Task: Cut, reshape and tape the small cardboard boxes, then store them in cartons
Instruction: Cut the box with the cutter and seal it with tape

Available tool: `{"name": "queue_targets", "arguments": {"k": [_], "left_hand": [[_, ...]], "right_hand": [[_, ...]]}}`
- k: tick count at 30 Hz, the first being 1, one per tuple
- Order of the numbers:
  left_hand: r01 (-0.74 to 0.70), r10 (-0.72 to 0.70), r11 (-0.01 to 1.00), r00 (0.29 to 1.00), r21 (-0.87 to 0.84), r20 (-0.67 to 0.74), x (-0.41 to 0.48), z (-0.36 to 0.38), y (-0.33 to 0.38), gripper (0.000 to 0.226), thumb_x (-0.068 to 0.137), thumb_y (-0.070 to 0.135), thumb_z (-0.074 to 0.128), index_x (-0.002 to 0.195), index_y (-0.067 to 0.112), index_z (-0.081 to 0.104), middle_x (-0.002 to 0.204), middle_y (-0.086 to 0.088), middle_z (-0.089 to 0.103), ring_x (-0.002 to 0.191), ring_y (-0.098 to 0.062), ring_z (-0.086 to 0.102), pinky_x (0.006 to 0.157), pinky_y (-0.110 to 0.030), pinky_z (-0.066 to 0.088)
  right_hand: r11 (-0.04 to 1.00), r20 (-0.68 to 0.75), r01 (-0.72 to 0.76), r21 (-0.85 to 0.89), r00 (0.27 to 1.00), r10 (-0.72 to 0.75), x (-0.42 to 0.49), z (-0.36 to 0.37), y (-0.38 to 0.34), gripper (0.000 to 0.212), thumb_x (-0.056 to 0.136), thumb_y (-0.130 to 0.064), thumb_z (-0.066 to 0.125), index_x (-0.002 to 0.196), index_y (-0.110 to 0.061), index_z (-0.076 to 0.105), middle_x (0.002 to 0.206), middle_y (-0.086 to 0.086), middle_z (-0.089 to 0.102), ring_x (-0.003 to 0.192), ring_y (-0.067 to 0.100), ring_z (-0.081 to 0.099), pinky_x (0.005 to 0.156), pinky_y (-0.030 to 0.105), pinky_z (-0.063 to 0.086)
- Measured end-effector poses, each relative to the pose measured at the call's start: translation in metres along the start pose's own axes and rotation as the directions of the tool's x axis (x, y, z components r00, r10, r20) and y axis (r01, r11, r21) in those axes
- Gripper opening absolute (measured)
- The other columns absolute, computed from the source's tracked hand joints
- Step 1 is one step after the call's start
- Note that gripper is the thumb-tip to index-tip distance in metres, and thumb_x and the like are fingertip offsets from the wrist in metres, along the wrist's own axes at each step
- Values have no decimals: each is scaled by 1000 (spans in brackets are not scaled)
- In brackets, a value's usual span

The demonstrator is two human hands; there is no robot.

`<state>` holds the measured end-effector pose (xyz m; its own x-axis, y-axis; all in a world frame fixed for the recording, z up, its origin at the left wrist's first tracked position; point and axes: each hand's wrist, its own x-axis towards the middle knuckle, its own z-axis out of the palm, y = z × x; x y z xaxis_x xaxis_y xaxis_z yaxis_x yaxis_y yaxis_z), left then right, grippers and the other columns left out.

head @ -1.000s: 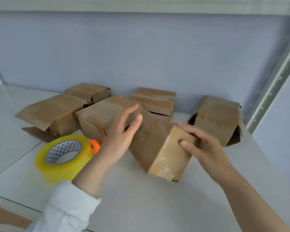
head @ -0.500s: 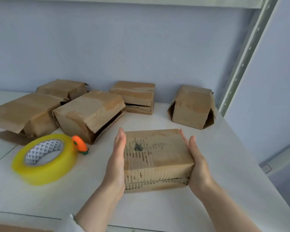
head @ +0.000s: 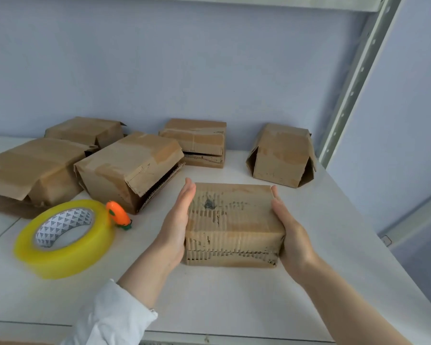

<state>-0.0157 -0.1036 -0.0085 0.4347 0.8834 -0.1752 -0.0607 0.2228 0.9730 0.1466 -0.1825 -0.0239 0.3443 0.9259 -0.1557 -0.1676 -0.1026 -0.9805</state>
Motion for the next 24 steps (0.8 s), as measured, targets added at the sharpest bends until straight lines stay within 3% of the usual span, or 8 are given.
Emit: {"name": "queue_targets", "arguments": {"k": [2,5,8,10,15,19,22,24], "left_hand": [[-142,153,930,988,339,-7,3,-10,10,58,90,53,39,145,36,27,150,12,30,137,-5,28,115,-33,22],[-344,388,575,913,743,123,13,-8,31,56,98,41,33,149,27,15,156,13,4,142,0,-1,113,-23,1],[-335,302,143,911,931,281,29,12,38,54,101,39,22,150,19,10,158,-1,1,144,-15,-7,115,-32,-2],[-309,211,-4,929,951,303,38,19,31,52,102,36,16,150,18,10,158,-5,2,145,-20,-8,116,-37,-2],[-286,112,16,953,958,282,47,17,17,49,102,36,10,150,24,8,158,3,-2,144,-14,-12,117,-41,-8],[-284,104,32,955,958,279,49,17,22,49,102,37,11,150,24,10,158,1,-1,144,-16,-11,117,-41,-6],[-271,122,16,956,963,267,49,18,16,50,102,38,11,150,25,8,158,3,-2,144,-14,-10,117,-43,-5],[-271,137,49,955,961,262,50,19,15,49,102,37,14,149,25,10,158,3,-1,145,-14,-8,117,-42,-5]], "right_hand": [[993,-5,38,-111,999,-39,1,-10,-13,69,82,-63,50,144,-39,30,147,-11,39,136,16,36,114,37,25],[862,-54,187,-471,969,-240,5,-5,-39,59,96,-51,33,149,-37,12,154,-21,3,143,2,0,111,24,3],[328,209,314,-891,925,-318,16,17,-47,55,102,-38,21,151,-20,4,155,-13,-9,139,5,-20,109,23,-11],[93,266,296,-951,932,-247,26,24,-38,54,103,-33,15,150,-12,1,158,-3,-7,141,12,-21,113,29,-13],[-53,253,248,-967,958,-133,36,25,-31,53,103,-31,11,149,-12,-6,158,-2,-12,143,13,-19,115,35,-10],[67,250,253,-965,967,-55,38,24,-41,53,103,-31,14,150,-14,-4,158,-3,-10,142,10,-19,114,33,-11],[-9,242,243,-970,961,-136,37,24,-31,53,103,-32,12,150,-14,-6,158,-4,-11,143,10,-18,115,33,-10],[35,238,247,-968,958,-161,36,24,-30,53,103,-32,13,150,-15,-5,158,-6,-11,142,8,-18,115,32,-9]]}}
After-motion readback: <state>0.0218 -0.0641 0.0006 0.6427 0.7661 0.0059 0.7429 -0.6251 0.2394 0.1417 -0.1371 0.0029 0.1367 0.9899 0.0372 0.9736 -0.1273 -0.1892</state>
